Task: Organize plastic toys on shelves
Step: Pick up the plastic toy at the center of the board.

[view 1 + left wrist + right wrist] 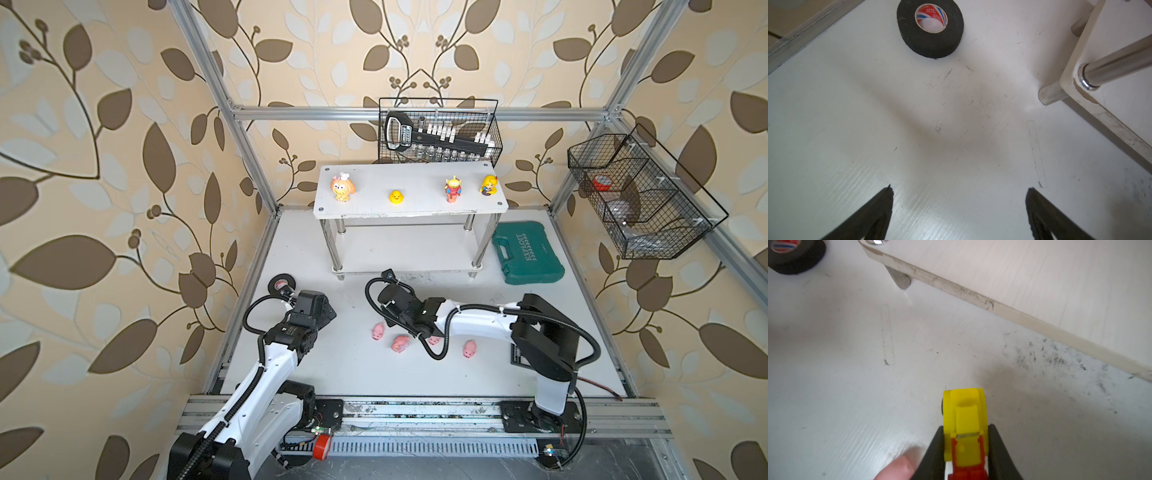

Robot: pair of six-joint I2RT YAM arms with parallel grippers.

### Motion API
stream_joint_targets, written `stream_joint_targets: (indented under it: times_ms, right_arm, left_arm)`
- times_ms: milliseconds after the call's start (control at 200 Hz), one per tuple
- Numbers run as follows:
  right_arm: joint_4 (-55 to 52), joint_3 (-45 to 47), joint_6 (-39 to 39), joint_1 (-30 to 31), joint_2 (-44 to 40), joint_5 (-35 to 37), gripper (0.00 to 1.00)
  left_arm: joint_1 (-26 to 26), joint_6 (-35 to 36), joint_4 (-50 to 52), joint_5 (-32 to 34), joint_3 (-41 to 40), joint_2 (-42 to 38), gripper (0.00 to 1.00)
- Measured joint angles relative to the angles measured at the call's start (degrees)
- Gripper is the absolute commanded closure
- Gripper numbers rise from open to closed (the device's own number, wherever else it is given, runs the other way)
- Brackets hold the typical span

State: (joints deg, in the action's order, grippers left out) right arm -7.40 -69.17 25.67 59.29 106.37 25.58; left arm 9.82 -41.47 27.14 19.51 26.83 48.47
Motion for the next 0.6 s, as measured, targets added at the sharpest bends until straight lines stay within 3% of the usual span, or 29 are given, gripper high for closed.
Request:
stream_joint_targets:
  times_ms: [290, 600]
  right_arm:
    - [-13.5, -14.2, 0.4, 3.1, -12.9, 6.3, 0.77]
    - [-24.7, -39.0, 0.2, 2.3, -9.4, 15.8, 0.77]
  left_arm:
    - [0.0, 0.0, 0.0, 0.0, 0.0, 0.0, 0.01]
    - [0.0, 0.1, -0.3, -0.1, -0.4, -0.8, 0.01]
